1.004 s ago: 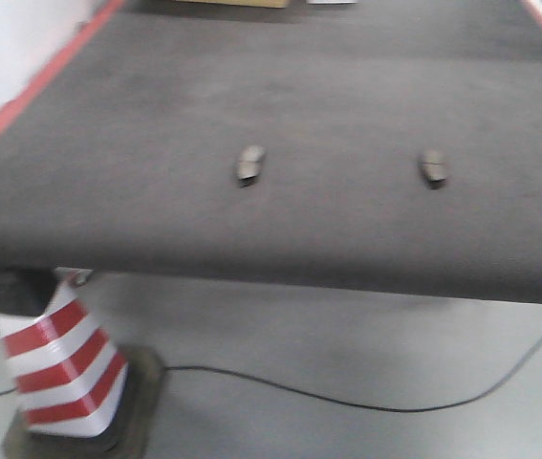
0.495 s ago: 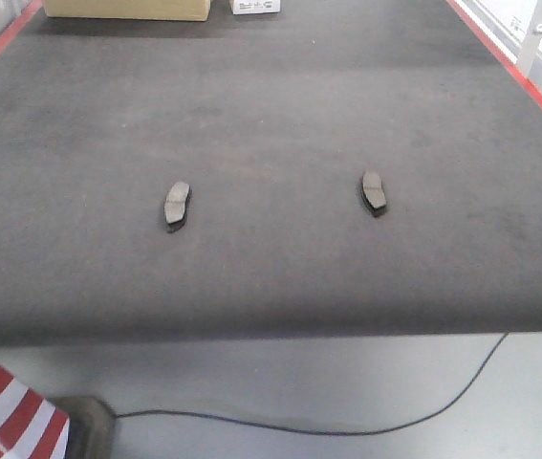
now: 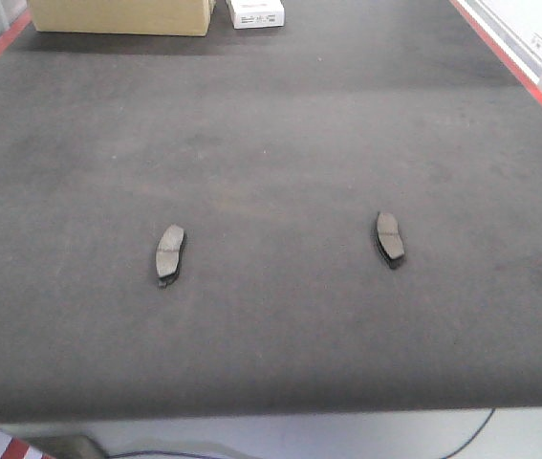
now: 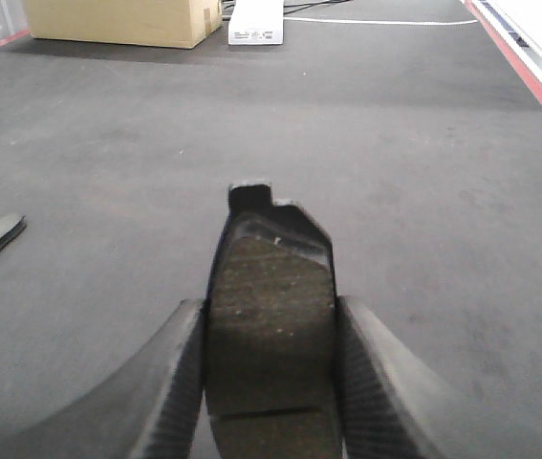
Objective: Move and align brake pads A on conveyor
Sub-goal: 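Turn and drive up to the dark grey conveyor belt, then lower the left gripper with its brake pad toward the belt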
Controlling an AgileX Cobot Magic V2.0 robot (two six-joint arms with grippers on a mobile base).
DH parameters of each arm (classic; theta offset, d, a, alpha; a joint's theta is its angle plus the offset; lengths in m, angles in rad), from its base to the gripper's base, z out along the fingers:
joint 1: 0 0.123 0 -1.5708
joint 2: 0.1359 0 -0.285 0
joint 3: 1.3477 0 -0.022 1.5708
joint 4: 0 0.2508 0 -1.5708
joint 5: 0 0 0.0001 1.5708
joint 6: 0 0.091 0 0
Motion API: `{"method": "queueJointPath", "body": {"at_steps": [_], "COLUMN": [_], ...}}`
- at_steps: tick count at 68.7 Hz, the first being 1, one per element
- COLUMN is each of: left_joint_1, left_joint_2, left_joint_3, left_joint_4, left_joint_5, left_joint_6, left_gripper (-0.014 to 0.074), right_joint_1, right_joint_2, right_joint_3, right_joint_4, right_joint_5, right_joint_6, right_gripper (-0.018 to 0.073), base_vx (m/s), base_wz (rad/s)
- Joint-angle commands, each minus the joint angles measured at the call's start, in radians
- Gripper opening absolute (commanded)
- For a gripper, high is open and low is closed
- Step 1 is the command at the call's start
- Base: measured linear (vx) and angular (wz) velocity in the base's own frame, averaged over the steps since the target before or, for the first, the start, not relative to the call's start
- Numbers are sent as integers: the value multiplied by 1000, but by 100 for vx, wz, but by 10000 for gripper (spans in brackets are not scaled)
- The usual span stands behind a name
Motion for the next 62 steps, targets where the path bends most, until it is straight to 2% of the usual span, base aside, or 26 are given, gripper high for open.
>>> {"method": "queueJointPath", "body": {"at_steps": [1,30,62], "left_joint_1": [-4,-4,-4], "left_joint_2": [7,7,7], "left_joint_3": [-24,-24,-24], "left_joint_4": [-1,-1,-1], "left_joint_5": [-91,-91,-91], "left_joint_6": [-3,-3,-3], "left_gripper": [83,83,83], "right_joint_1": [-1,-1,-1], "right_joint_2": [8,8,8], "right_joint_3": [-29,-29,-29], "right_joint_4": [-24,-24,-24], "right_joint_5": [-88,-88,-87], "right_joint_6": [-7,-7,-7], "right_gripper": [32,32,32], "base_vx": [21,16,3], "base_wz": [1,4,2]}}
